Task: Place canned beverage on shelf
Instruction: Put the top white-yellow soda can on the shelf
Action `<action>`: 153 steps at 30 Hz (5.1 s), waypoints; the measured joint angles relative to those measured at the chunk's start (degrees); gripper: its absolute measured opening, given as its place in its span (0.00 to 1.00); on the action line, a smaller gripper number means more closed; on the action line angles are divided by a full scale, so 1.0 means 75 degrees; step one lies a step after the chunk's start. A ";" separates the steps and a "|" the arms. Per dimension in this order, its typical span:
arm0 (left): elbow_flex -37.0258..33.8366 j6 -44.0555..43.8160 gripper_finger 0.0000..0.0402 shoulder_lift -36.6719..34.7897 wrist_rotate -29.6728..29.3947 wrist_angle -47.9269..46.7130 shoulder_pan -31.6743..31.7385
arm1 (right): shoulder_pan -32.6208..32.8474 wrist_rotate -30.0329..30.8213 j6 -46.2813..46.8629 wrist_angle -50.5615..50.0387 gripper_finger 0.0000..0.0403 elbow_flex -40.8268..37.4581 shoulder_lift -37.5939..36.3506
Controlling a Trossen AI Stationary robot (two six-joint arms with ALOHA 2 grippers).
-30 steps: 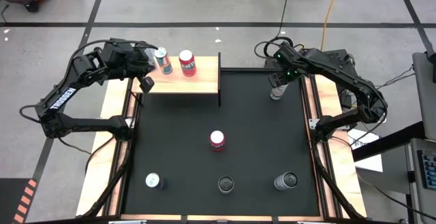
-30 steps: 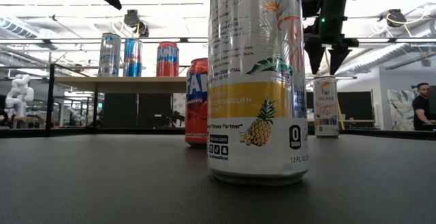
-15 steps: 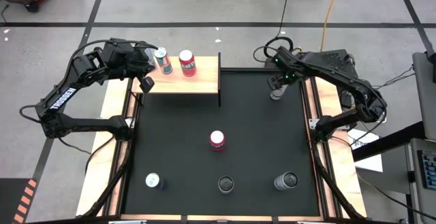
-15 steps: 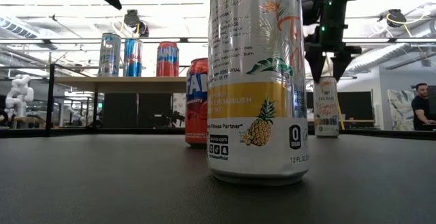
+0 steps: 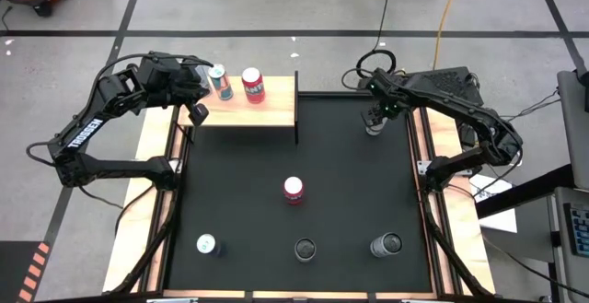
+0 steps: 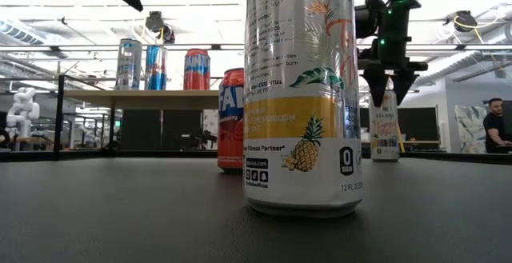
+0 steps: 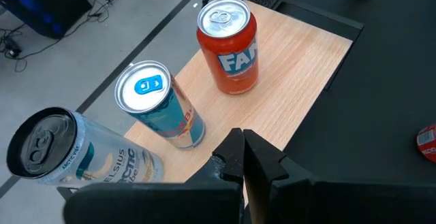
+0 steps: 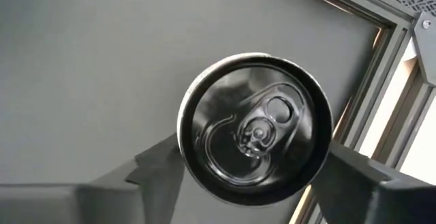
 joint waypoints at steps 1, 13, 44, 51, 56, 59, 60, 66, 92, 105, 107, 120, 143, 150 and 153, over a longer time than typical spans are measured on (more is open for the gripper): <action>0.0000 0.0003 0.00 0.0000 -0.0003 0.0000 0.0000 | 0.0000 -0.0001 0.0000 -0.0002 0.61 0.0000 -0.0004; 0.0000 0.0033 0.00 0.0000 -0.0003 0.0000 0.0001 | 0.0327 0.0000 -0.0226 0.0110 0.42 0.0290 -0.0029; 0.0001 0.0035 0.00 -0.0003 -0.0002 0.0000 0.0003 | 0.0988 0.0192 -0.1584 0.1424 0.05 0.2203 0.0131; 0.0002 -0.0006 0.00 -0.0003 -0.0001 0.0000 0.0002 | 0.0985 0.0181 -0.1609 0.1404 0.22 0.2203 0.0131; 0.0001 -0.0006 0.00 -0.0003 -0.0002 -0.0002 0.0000 | 0.1038 0.0015 -0.1609 0.1259 0.39 0.2203 0.0185; 0.0000 -0.0006 0.00 -0.0003 -0.0003 -0.0003 0.0002 | 0.1140 -0.0470 -0.1449 0.1208 0.47 0.2203 0.0358; 0.0000 -0.0006 0.00 -0.0003 0.0000 -0.0003 0.0002 | 0.1182 -0.0637 -0.1392 0.1222 0.49 0.2203 0.0453; 0.0001 -0.0007 0.00 -0.0003 -0.0003 -0.0003 0.0001 | 0.1401 -0.0811 -0.1332 0.1174 0.55 0.2200 0.1255; 0.0000 -0.0006 0.00 -0.0003 -0.0001 -0.0004 0.0003 | 0.1575 -0.1620 -0.2299 0.1449 0.56 0.2197 0.3615; 0.0000 -0.0009 0.00 -0.0003 -0.0003 -0.0006 0.0003 | 0.1781 -0.1580 -0.2523 0.1928 0.56 0.2194 0.3675; 0.0000 -0.0009 0.00 -0.0003 -0.0002 -0.0006 0.0002 | 0.1780 -0.1587 -0.2522 0.2030 0.56 0.2194 0.3675; 0.0002 -0.0009 0.00 -0.0003 0.0000 -0.0006 0.0000 | 0.1766 -0.1595 -0.2615 0.2059 0.56 0.2197 0.4022; 0.0001 -0.0006 0.00 -0.0003 0.0000 -0.0004 0.0001 | 0.1796 -0.1777 -0.2491 0.2099 0.56 0.2215 0.4639; 0.0001 -0.0006 0.00 -0.0003 -0.0002 -0.0003 0.0001 | 0.1871 -0.1763 -0.2607 0.2072 0.56 0.2203 0.4449; 0.0001 -0.0006 0.00 -0.0003 -0.0001 -0.0003 0.0001 | 0.1883 -0.1617 -0.2588 0.2124 0.56 0.2203 0.4395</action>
